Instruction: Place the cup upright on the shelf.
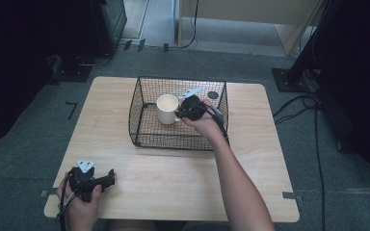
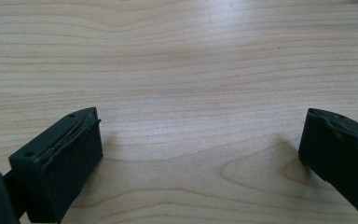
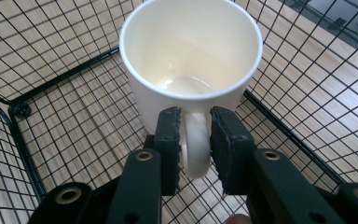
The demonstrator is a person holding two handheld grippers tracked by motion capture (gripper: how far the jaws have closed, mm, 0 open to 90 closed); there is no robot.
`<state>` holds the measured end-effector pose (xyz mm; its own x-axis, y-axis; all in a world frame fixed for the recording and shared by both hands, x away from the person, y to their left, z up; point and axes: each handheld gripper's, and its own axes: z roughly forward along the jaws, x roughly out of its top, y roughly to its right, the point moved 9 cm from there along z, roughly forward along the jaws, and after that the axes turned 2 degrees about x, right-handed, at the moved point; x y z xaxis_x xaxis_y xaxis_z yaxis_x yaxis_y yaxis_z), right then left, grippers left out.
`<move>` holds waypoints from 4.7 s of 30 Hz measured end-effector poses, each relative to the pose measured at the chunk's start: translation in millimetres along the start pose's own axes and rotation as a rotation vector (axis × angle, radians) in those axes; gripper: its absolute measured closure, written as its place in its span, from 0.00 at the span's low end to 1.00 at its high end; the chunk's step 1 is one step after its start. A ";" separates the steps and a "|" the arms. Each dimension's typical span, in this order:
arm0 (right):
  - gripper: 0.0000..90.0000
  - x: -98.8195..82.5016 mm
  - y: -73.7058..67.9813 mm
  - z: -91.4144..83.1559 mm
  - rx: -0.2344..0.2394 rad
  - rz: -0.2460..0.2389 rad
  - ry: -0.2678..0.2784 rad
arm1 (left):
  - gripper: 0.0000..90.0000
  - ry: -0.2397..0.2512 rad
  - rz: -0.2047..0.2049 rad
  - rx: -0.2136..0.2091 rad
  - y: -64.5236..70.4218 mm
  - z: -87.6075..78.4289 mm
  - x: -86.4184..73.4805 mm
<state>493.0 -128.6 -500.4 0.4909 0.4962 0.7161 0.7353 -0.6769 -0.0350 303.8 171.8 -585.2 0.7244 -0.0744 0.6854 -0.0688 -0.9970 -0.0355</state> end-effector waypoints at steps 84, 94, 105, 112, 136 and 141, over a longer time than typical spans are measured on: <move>0.00 -95.4 -45.4 -162.1 -0.043 0.148 0.162 | 0.00 0.002 -0.001 0.000 0.1 0.2 0.1; 0.00 -133.3 -33.5 -168.3 -0.101 0.170 0.147 | 0.00 0.001 0.000 0.000 0.0 0.1 0.0; 0.00 -177.7 -22.1 -168.3 -0.127 0.223 0.118 | 0.00 0.000 0.003 0.001 -0.2 0.0 -0.1; 0.00 -201.9 -13.4 -168.5 -0.147 0.265 0.103 | 0.00 -0.001 0.003 0.001 -0.2 -0.1 -0.2; 0.00 -274.2 9.4 -168.8 -0.243 0.371 0.030 | 0.00 -0.001 0.002 0.000 -0.1 -0.1 -0.2; 0.00 -284.9 12.7 -170.0 -0.265 0.389 0.021 | 0.00 -0.001 0.002 0.000 -0.1 -0.1 -0.2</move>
<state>283.0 -370.9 -586.3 0.6949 0.1694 0.6988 0.3531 -0.9270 -0.1264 303.6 171.9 -585.2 0.7247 -0.0768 0.6848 -0.0703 -0.9968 -0.0373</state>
